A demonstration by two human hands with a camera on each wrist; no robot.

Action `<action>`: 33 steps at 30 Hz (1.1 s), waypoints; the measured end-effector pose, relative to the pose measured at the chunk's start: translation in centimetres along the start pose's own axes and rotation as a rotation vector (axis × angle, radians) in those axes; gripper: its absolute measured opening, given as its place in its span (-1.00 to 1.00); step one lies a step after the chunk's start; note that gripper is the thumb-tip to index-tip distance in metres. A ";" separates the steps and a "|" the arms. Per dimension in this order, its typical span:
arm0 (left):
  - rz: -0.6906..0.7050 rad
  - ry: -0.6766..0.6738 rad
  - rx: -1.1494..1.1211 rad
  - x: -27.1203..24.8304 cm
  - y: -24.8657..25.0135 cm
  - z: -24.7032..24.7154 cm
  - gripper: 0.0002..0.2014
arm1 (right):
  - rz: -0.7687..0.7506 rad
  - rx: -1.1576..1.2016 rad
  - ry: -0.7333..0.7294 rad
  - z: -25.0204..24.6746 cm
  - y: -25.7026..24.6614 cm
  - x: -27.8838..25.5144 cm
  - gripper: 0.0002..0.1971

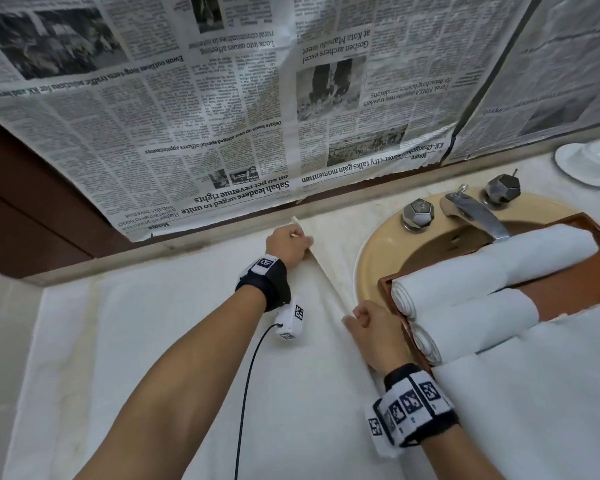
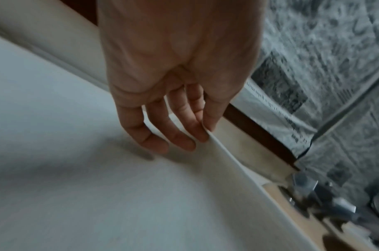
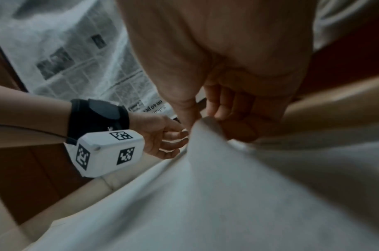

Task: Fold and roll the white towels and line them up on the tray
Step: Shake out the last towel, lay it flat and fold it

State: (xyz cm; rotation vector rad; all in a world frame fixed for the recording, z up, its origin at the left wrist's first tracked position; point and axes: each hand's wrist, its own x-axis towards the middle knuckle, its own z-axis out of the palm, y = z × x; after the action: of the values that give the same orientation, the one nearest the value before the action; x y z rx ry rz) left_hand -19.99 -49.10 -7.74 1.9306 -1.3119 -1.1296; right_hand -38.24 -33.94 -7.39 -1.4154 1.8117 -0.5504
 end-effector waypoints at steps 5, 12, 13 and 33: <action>-0.003 0.040 -0.216 -2.4 0.3 -4.1 -0.69 | -0.258 -0.071 0.055 -1.1 -4.2 -3.1 -0.79; 0.018 0.179 -0.324 -7.2 -4.3 -15.5 -0.80 | -0.501 -0.212 -0.112 4.8 -13.3 -7.6 -0.82; 0.012 0.206 -0.320 -7.7 -5.5 -17.3 -0.83 | -0.531 -0.234 -0.130 6.0 -14.6 -8.2 -0.84; -0.270 0.462 0.101 -7.1 -25.4 -30.4 -0.89 | -0.471 -0.468 -0.511 29.3 -19.9 -11.5 -0.81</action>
State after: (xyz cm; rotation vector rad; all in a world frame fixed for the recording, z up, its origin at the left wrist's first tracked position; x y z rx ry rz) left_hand 17.00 -33.58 -10.34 2.3175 -0.8915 -0.6763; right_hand -1.96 -25.48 -7.67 -2.0953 1.2350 0.0397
